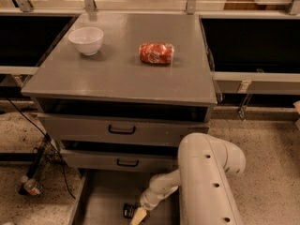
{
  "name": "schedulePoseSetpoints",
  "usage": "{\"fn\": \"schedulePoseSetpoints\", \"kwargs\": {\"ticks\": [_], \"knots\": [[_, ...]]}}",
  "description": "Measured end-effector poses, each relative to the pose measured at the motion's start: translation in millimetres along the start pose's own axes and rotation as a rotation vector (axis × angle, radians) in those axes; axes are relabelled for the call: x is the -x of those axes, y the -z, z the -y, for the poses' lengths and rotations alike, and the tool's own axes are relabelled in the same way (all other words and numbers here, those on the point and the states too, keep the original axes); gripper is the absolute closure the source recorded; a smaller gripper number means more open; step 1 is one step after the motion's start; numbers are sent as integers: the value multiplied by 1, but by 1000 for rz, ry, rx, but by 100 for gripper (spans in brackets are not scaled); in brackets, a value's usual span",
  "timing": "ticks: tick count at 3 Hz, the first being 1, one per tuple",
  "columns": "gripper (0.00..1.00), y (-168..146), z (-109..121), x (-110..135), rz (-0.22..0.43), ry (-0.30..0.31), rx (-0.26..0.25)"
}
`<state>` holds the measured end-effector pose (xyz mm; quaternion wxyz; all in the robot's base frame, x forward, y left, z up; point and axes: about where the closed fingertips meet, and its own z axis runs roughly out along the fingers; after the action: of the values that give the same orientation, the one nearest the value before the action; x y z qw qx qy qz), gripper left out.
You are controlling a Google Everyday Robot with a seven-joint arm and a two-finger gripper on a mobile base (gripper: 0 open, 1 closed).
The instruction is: Pick rxbar chocolate from bottom drawer and place on counter
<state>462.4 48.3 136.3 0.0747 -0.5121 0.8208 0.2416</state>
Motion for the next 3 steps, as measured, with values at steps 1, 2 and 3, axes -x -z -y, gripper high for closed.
{"fn": "schedulePoseSetpoints", "kwargs": {"ticks": [1, 2, 3], "knots": [[11, 0, 0, 0, 0, 0, 0], [19, -1, -1, 0, 0, 4, 2], [19, -1, -1, 0, 0, 4, 2]]}}
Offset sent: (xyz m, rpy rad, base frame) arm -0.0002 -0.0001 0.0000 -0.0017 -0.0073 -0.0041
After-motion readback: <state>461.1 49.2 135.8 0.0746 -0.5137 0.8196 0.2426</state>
